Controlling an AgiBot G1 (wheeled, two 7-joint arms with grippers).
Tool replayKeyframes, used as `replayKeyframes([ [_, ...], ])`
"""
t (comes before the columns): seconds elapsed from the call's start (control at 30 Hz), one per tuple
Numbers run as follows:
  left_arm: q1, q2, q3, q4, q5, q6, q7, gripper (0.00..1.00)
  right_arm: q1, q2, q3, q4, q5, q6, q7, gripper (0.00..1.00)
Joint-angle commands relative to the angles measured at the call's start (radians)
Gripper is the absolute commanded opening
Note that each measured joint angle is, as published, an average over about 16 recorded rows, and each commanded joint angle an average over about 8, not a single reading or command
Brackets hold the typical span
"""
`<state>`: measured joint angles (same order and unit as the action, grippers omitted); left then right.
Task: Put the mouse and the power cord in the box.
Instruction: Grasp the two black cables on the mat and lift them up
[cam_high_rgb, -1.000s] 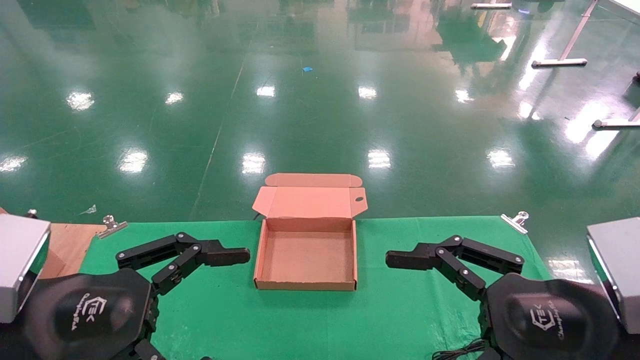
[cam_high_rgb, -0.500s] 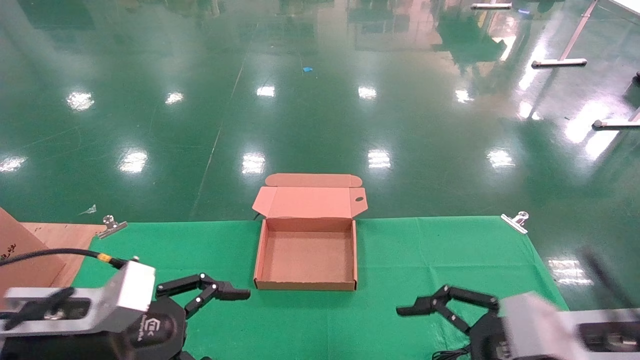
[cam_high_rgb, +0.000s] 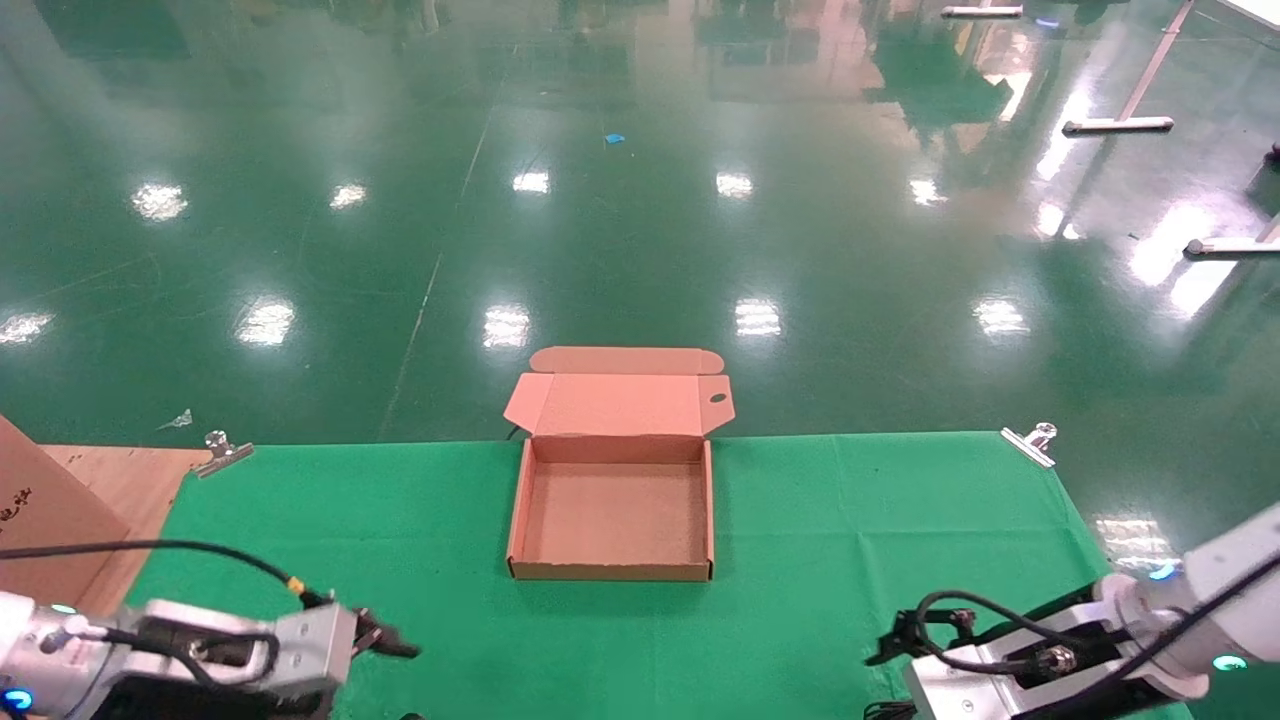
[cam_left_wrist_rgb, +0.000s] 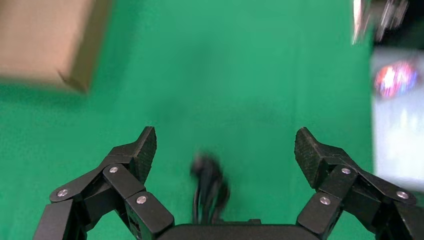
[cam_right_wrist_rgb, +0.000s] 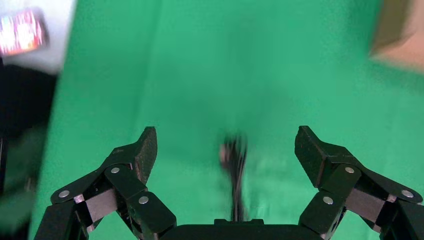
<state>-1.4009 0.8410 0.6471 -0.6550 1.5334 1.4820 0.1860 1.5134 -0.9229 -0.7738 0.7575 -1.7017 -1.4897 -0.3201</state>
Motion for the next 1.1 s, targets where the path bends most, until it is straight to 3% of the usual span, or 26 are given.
replayKeyframes([
  [0.03, -0.033, 0.024, 0.034, 0.056, 0.073, -0.014, 0.048, 1.0, 0.03, -0.036, -0.032, -0.058, -0.065, 0.017, -0.042, 1.0],
  [0.37, -0.086, 0.104, 0.087, 0.303, 0.181, -0.111, 0.217, 1.0, 0.05, -0.134, -0.103, -0.249, -0.211, 0.162, -0.174, 1.0],
  [0.73, -0.098, 0.154, 0.084, 0.484, 0.182, -0.19, 0.34, 1.0, 0.046, -0.209, -0.108, -0.465, -0.224, 0.285, -0.299, 1.0],
  [1.1, -0.111, 0.179, 0.081, 0.579, 0.18, -0.246, 0.394, 1.0, 0.068, -0.268, -0.096, -0.621, -0.21, 0.372, -0.393, 1.0],
])
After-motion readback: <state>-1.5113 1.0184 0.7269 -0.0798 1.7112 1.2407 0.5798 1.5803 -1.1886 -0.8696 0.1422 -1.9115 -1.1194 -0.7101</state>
